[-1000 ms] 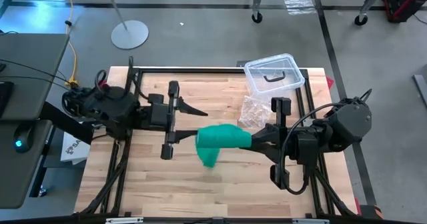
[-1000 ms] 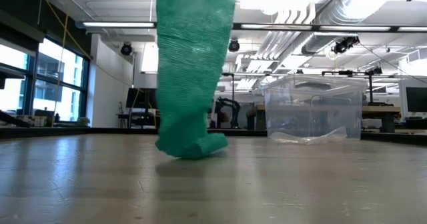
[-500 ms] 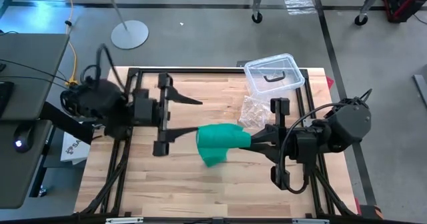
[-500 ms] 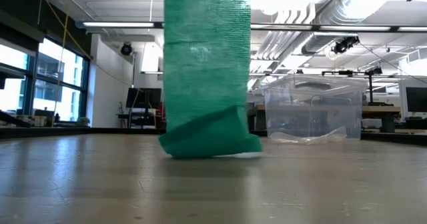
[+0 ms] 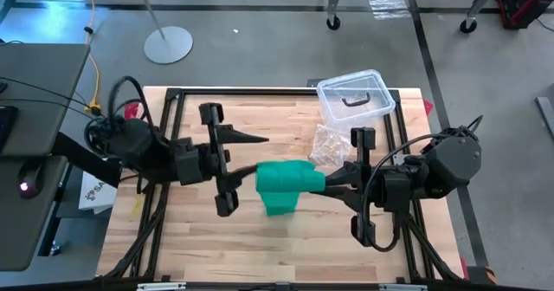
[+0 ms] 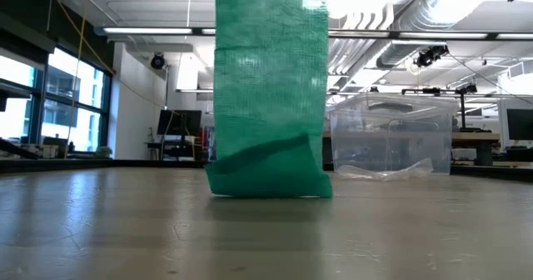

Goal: Roll bandage
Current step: Roll the green bandage

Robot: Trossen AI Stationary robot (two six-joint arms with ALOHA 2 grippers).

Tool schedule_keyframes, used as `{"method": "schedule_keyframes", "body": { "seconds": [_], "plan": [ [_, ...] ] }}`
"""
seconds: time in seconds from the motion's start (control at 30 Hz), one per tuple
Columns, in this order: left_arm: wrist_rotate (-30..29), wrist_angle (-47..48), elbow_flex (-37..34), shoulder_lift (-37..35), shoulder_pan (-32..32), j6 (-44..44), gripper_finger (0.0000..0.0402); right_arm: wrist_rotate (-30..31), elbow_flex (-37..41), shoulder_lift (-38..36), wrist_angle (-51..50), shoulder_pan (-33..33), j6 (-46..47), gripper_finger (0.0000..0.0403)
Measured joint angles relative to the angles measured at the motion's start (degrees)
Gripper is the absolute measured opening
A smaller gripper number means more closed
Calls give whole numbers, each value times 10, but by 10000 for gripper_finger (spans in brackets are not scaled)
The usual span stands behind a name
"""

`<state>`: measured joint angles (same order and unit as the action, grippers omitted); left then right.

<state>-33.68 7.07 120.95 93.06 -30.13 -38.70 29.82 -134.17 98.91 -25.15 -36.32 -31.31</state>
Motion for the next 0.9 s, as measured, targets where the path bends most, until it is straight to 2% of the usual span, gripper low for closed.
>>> {"method": "schedule_keyframes", "body": {
  "seconds": [0.2,0.27,0.43,0.53,0.77,0.9],
  "plan": [
    [39,-25,0,0,0,0,30,0,0,0,-2,0,9,3],
    [45,-30,0,0,0,1,9,0,0,0,-3,0,9,3],
    [47,-64,0,0,2,5,4,1,0,0,-3,0,9,3],
    [45,-70,0,-2,13,46,3,1,0,0,-3,0,9,3],
    [41,3,0,-3,39,112,1,-10,0,0,1,-1,20,3],
    [79,5,0,-3,38,113,2,2,0,0,5,-1,19,3]
  ]
}}
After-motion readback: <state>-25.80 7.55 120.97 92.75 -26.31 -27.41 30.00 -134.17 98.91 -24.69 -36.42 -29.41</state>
